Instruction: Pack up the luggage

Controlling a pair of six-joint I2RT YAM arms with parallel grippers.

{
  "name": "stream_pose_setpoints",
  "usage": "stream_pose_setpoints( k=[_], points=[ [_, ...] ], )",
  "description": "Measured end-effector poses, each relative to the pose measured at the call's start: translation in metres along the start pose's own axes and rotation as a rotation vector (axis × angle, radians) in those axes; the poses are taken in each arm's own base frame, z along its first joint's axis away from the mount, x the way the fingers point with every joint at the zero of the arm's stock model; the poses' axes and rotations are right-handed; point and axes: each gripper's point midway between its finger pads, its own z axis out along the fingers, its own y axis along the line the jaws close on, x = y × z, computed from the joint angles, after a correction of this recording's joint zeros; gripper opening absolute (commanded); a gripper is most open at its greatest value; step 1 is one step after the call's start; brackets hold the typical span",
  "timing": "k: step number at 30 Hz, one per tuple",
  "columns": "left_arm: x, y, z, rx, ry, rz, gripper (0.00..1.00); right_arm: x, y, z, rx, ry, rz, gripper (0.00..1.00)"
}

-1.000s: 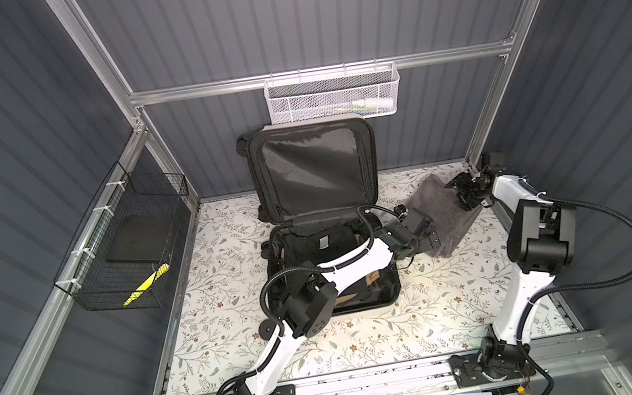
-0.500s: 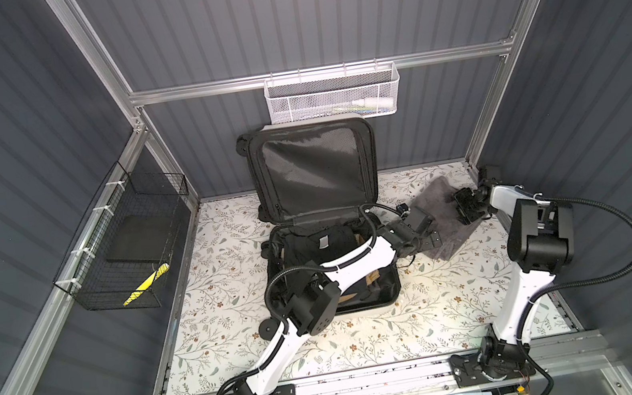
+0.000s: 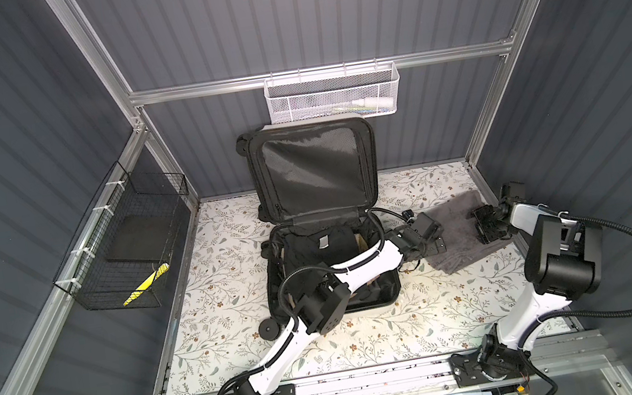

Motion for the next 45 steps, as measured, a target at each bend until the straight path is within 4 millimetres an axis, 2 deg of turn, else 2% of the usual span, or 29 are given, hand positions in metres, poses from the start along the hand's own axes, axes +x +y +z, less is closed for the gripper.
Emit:
stream_pose_setpoints(
  k=[3, 7, 16, 22, 30, 34, 39, 45],
  points=[
    [0.005, 0.006, 0.010, -0.015, 0.009, -0.004, 0.95, 0.000, -0.001, 0.000, -0.005, 0.004, 0.007, 0.70],
    [0.005, 0.005, 0.010, -0.009, 0.008, -0.021, 0.89, 0.000, 0.000, 0.000, -0.016, 0.002, 0.008, 0.70],
    [0.007, -0.005, 0.022, 0.040, -0.015, -0.052, 0.68, 0.000, 0.000, 0.001, -0.040, 0.009, 0.012, 0.70],
    [0.008, -0.009, 0.029, 0.065, -0.028, -0.064, 0.43, 0.001, 0.000, 0.001, -0.051, 0.016, 0.013, 0.70],
    [0.005, -0.011, 0.030, 0.072, -0.046, -0.003, 0.00, 0.004, 0.004, -0.008, -0.068, 0.031, -0.005, 0.72],
    [0.003, -0.011, 0.025, 0.063, -0.047, 0.062, 0.00, 0.005, 0.002, -0.026, -0.026, 0.012, -0.026, 0.78],
    [-0.005, -0.014, 0.003, 0.039, -0.048, 0.146, 0.00, -0.007, 0.002, -0.053, 0.024, -0.075, -0.065, 0.88],
    [-0.026, -0.019, -0.030, 0.026, -0.072, 0.215, 0.00, -0.021, -0.025, -0.064, 0.134, -0.140, -0.049, 0.97]
  ],
)
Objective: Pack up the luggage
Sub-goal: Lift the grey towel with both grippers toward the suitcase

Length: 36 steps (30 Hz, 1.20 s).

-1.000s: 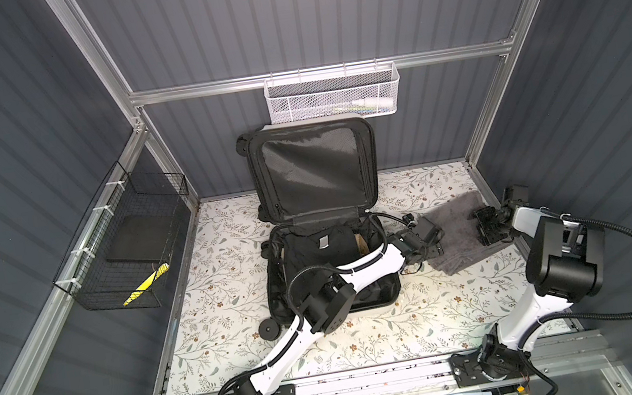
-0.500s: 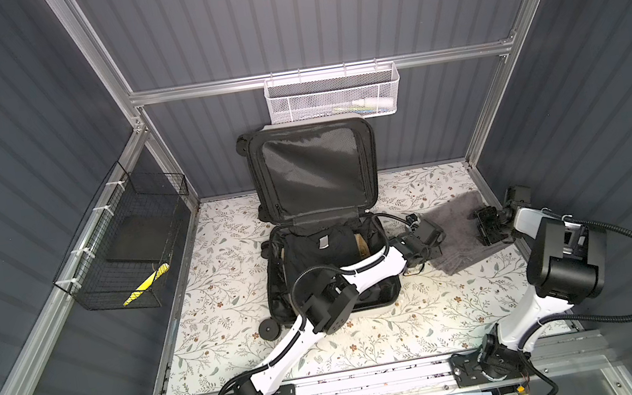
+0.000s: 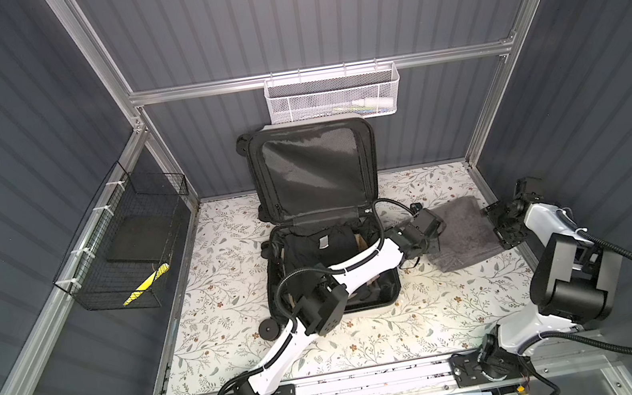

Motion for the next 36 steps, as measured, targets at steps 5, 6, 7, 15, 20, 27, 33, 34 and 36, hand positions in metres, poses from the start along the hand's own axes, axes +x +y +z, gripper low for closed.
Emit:
stream_pose_setpoints(
  k=[5, 6, 7, 15, 20, 27, 33, 34, 36],
  points=[
    [-0.005, 0.005, -0.007, -0.012, 0.003, 0.021, 0.00, 0.000, -0.025, 0.006, 0.073, 0.003, 0.026, 0.98],
    [-0.004, 0.008, -0.006, -0.018, 0.008, 0.024, 0.00, 0.001, -0.029, 0.008, 0.080, 0.008, 0.029, 0.98],
    [-0.003, 0.010, -0.005, -0.024, 0.013, 0.027, 0.00, 0.003, -0.032, 0.010, 0.089, 0.014, 0.033, 0.98],
    [0.002, 0.016, -0.005, -0.044, 0.035, 0.042, 0.00, 0.014, -0.045, 0.033, 0.110, 0.086, 0.050, 0.96],
    [0.001, 0.019, -0.005, -0.049, 0.036, 0.040, 0.00, 0.016, -0.040, 0.044, 0.082, 0.114, 0.044, 0.92],
    [0.001, 0.020, -0.005, -0.048, 0.038, 0.039, 0.00, 0.013, -0.022, 0.053, 0.008, 0.144, 0.038, 0.64],
    [-0.001, 0.021, -0.004, -0.044, 0.040, 0.048, 0.00, 0.019, -0.011, 0.060, -0.067, 0.183, 0.044, 0.06],
    [-0.001, 0.021, -0.005, -0.041, 0.041, 0.054, 0.00, 0.020, -0.008, 0.060, -0.089, 0.187, 0.041, 0.00],
    [-0.005, 0.019, -0.006, -0.031, 0.040, 0.066, 0.00, 0.021, -0.004, 0.057, -0.123, 0.191, 0.045, 0.00]
  ],
)
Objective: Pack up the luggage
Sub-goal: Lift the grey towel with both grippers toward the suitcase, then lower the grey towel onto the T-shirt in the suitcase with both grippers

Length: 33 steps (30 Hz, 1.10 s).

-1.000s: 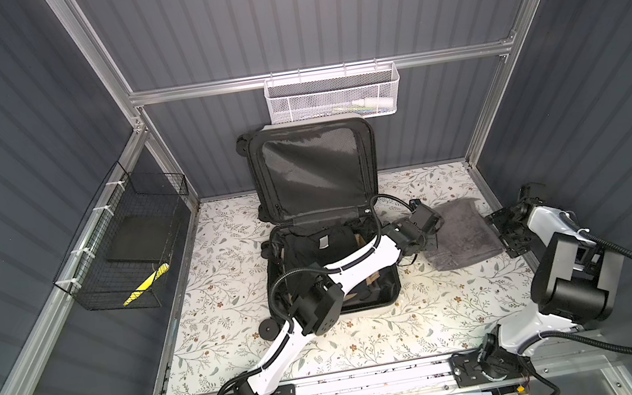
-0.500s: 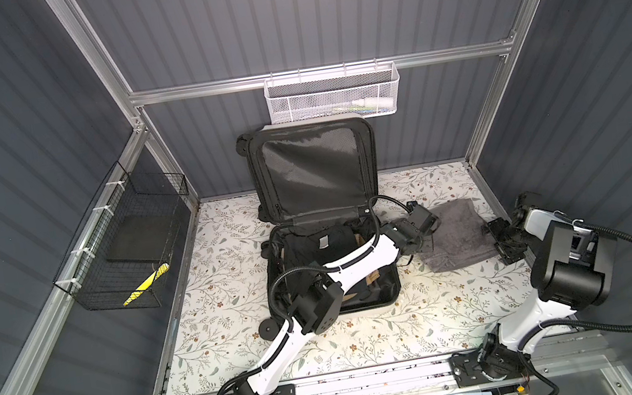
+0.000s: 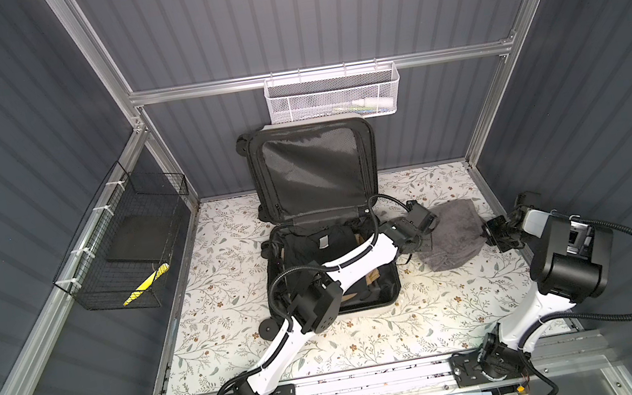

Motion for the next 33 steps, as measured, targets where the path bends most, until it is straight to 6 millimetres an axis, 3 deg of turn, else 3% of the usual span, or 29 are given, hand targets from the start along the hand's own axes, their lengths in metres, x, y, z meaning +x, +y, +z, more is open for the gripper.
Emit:
stream_pose_setpoints(
  k=[6, 12, 17, 21, 26, 33],
  points=[
    [-0.037, -0.007, -0.022, 0.054, -0.047, 0.051, 0.00, 0.013, 0.015, -0.021, -0.110, 0.006, 0.011, 0.00],
    [-0.078, 0.006, -0.058, 0.075, -0.101, 0.082, 0.00, 0.024, 0.051, -0.068, -0.270, -0.037, -0.015, 0.00],
    [-0.114, 0.025, -0.112, 0.057, -0.169, 0.112, 0.00, 0.053, 0.082, -0.102, -0.376, -0.041, -0.075, 0.00],
    [-0.128, 0.045, -0.164, 0.027, -0.217, 0.133, 0.00, 0.087, 0.107, -0.121, -0.443, -0.012, -0.140, 0.00],
    [-0.123, 0.093, -0.219, -0.047, -0.242, 0.120, 0.00, 0.153, 0.135, -0.135, -0.497, 0.058, -0.248, 0.00],
    [-0.090, 0.183, -0.253, -0.170, -0.209, 0.043, 0.00, 0.239, 0.153, -0.132, -0.504, 0.142, -0.366, 0.00]
  ],
)
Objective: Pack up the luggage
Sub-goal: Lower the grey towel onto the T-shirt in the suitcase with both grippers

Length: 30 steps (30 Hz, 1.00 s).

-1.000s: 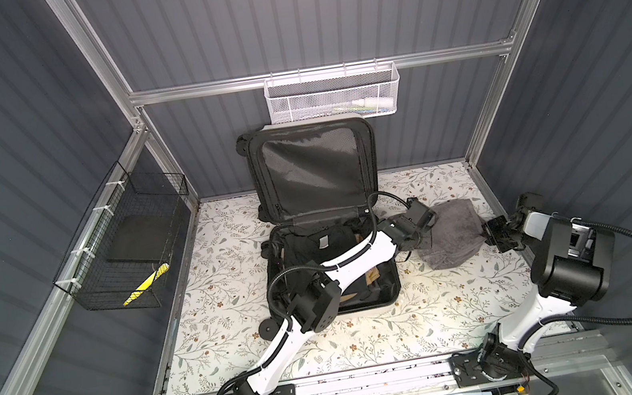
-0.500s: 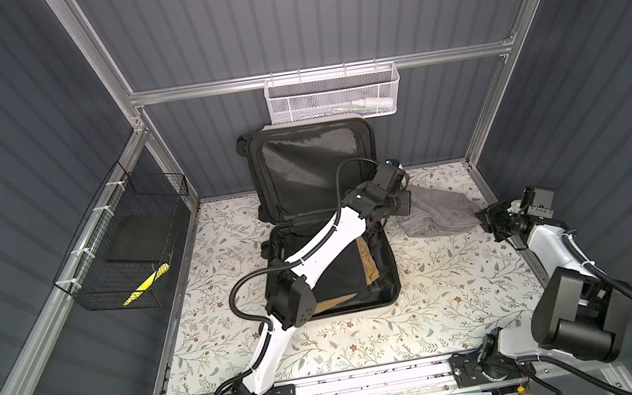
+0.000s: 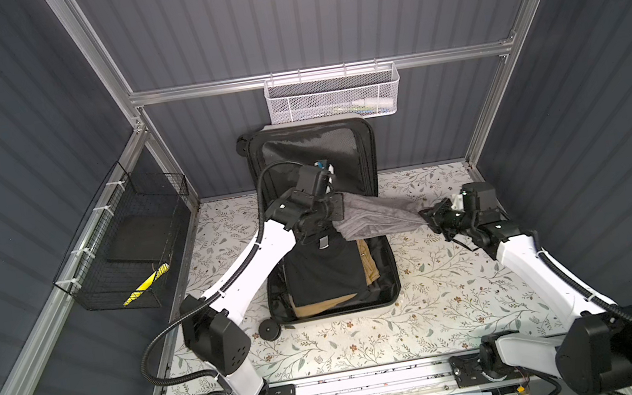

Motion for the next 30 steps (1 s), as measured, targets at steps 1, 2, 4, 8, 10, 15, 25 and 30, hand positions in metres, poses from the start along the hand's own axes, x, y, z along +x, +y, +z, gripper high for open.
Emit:
stream_pose_setpoints(
  k=[1, 2, 4, 8, 10, 15, 25, 30],
  points=[
    [0.005, 0.011, -0.003, -0.012, 0.006, -0.013, 0.00, 0.011, 0.005, 0.004, 0.002, 0.012, -0.017, 0.00],
    [0.010, 0.022, -0.007, -0.024, 0.012, -0.024, 0.00, 0.019, 0.010, 0.007, 0.002, 0.019, -0.034, 0.00],
    [0.020, 0.044, -0.015, -0.049, 0.017, -0.051, 0.00, 0.036, 0.022, 0.014, -0.004, 0.031, -0.073, 0.00],
    [0.034, 0.073, -0.028, -0.086, 0.014, -0.091, 0.00, 0.066, 0.036, 0.028, 0.003, 0.043, -0.134, 0.00],
    [0.046, 0.087, -0.032, -0.105, 0.028, -0.111, 0.00, 0.081, 0.037, 0.035, 0.019, 0.050, -0.162, 0.00],
    [0.073, 0.111, -0.032, -0.145, 0.074, -0.149, 0.00, 0.112, 0.031, 0.046, 0.060, 0.061, -0.223, 0.00],
    [0.116, 0.134, -0.027, -0.203, 0.178, -0.188, 0.00, 0.154, 0.023, 0.048, 0.111, 0.057, -0.329, 0.00],
    [0.119, 0.136, -0.027, -0.206, 0.189, -0.191, 0.00, 0.166, 0.015, 0.047, 0.130, 0.064, -0.358, 0.16]
  ],
)
